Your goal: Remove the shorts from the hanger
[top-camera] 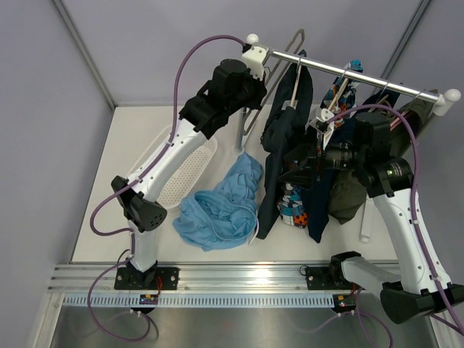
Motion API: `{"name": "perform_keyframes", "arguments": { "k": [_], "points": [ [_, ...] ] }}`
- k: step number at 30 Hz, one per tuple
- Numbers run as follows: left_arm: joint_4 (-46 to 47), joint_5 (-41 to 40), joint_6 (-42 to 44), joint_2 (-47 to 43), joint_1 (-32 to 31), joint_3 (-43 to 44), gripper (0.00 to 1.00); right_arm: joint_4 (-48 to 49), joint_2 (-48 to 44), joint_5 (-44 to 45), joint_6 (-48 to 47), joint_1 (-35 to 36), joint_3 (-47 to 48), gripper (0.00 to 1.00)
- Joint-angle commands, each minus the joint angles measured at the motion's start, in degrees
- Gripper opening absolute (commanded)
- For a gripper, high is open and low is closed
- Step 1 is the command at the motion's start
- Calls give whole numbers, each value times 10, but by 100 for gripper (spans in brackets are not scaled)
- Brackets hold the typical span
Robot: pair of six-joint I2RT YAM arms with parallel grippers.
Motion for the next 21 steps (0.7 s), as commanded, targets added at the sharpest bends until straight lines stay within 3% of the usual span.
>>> {"name": "perform_keyframes", "arguments": {
  "k": [1, 14, 21],
  "points": [
    [79, -30, 15, 15, -5, 39, 0, 36, -17, -23, 20, -4, -16, 83],
    [118, -52, 11, 67, -4, 71, 0, 77, -38, -35, 62, -5, -61, 83],
    [111, -46, -1, 45, -4, 33, 18, 40, -32, -12, 9, -4, -55, 84]
  ]
}}
